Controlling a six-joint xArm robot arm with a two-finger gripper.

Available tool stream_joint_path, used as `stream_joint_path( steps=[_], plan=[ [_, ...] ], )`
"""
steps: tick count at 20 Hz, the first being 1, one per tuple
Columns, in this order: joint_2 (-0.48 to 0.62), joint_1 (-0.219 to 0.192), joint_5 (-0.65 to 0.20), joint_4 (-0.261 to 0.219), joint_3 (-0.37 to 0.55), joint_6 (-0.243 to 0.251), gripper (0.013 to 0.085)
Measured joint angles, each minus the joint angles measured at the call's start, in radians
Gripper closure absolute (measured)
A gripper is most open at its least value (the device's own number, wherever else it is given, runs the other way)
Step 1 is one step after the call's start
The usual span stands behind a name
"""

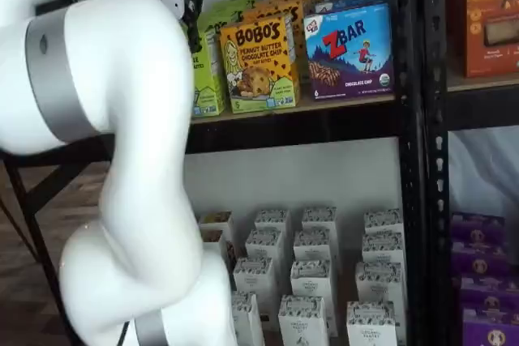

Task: Pick the green box on the top shelf, the fourth from the left

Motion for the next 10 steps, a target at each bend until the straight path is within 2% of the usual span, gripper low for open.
stream_joint_path(
  steps=[10],
  plan=[
    [0.111,-0.013,0.019,0.033,-0.098,-0.011,0.0130]
  ],
)
